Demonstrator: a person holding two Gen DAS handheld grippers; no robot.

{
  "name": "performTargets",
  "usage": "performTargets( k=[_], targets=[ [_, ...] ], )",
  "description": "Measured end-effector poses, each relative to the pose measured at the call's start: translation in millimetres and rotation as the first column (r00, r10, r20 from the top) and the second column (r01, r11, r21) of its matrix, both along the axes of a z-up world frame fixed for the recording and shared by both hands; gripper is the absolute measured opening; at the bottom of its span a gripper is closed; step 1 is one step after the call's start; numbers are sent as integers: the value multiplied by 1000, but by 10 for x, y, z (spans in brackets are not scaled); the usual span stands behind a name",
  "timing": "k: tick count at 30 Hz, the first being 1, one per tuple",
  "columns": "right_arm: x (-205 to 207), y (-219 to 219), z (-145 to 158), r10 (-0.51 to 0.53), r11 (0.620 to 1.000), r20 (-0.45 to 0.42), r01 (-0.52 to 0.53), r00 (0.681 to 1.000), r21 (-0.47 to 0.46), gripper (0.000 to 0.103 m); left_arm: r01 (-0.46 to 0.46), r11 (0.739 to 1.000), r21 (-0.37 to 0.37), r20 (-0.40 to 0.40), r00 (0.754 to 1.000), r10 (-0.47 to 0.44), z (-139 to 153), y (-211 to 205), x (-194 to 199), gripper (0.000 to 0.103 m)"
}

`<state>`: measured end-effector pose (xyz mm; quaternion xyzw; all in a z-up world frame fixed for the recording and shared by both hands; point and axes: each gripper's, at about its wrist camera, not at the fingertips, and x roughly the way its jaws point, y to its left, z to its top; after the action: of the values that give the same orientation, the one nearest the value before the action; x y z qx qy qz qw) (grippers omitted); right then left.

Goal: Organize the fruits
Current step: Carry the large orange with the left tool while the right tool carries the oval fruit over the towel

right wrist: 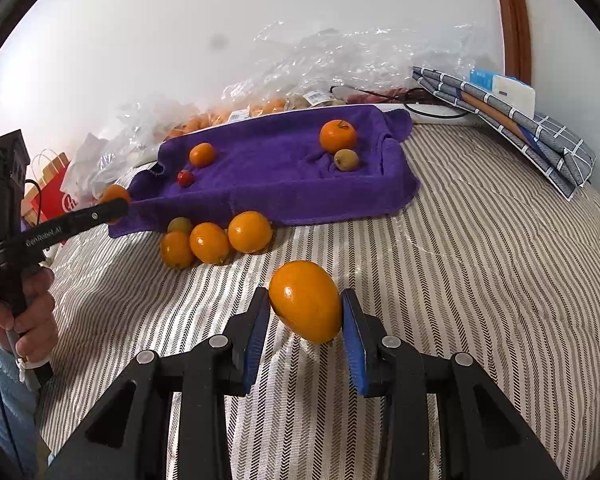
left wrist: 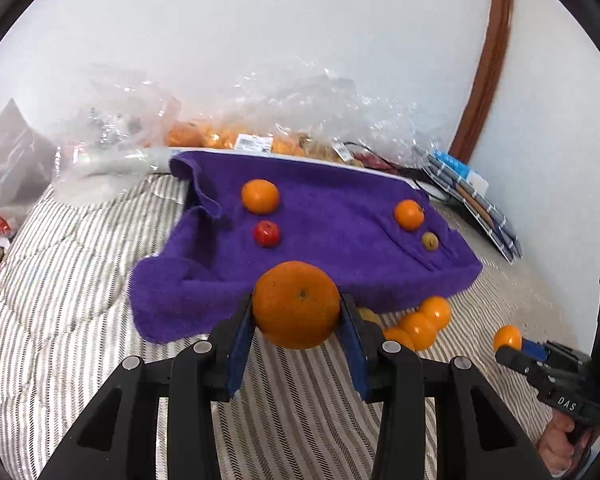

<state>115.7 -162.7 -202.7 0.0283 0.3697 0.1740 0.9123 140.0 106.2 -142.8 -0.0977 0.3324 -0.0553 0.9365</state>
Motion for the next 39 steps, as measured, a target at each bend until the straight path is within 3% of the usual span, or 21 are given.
performTargets(
  k=[15,27,39],
  targets=[
    [25,-78,134,-76,997,23,76,997,-12,36,-54,997,-47,39,998,56,106,168,-50,39],
    [66,-94,505,-92,996,67,93,993,-9,36,-53,999,-5,43,998,53,132,113,-36,39],
    [389,66,968,-48,999,160,49,986,1,36,-32,999,3,78,996,31,621,85,-37,39]
  ],
)
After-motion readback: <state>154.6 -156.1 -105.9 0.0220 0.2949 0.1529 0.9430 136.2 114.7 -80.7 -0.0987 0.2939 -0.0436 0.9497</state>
